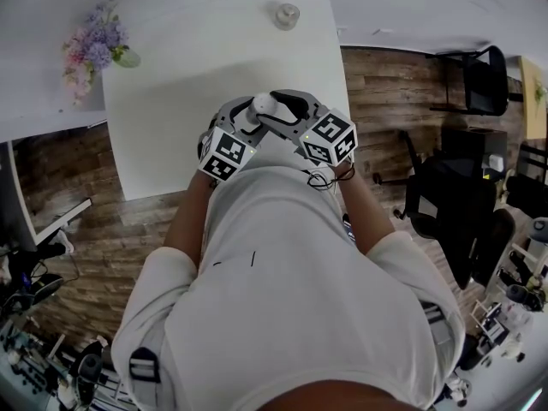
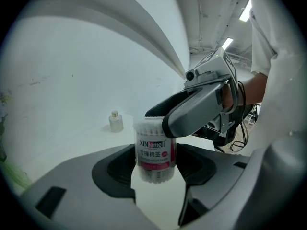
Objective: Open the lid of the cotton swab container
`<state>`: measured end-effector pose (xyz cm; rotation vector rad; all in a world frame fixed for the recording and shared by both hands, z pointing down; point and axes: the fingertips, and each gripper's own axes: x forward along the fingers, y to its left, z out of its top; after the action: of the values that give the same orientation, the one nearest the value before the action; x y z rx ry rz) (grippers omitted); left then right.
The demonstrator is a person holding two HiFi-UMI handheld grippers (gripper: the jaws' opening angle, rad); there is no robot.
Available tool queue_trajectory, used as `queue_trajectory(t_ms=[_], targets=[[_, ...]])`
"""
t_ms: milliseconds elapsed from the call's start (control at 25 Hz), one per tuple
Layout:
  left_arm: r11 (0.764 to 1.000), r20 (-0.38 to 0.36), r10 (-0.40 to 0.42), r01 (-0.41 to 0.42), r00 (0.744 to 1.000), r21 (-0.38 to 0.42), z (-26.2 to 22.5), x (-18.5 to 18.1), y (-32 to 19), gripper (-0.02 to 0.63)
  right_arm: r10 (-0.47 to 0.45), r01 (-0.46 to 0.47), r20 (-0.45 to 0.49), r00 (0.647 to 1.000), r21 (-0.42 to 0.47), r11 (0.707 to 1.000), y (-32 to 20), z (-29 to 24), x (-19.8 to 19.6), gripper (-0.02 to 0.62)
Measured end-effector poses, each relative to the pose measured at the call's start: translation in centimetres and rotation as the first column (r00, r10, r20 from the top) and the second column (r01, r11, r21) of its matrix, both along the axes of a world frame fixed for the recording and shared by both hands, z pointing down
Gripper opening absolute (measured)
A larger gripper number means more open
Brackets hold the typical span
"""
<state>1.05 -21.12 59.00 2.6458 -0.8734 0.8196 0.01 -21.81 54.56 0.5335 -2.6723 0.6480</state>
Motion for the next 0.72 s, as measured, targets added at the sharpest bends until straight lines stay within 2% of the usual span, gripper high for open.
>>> queue_trajectory(t_ms=[320,560,720], targets=[[1.0,-0.008,0.014,-0.014,1.0,0.026,-0.2,0.0,0.1,0.268,0.001,-0.001,0.011,1.0,-0.035,0.999,0.1,0.0,0.1,0.241],[0.998,0.001,0.047,-0.047,0.999,0.049,-0.7,0.5,0.4,0.268,0.017,-0.008,0.081,0.997,-0.11,0.994,0.2,0.0,1.1,0.241],[0.997,0.004,0.055,-0.055,0.998,0.061,-0.7,0.5,0.4,0.267,0.019,-0.008,0.087,0.996,-0.122,0.992,0.2,0.1,1.2,0.239]])
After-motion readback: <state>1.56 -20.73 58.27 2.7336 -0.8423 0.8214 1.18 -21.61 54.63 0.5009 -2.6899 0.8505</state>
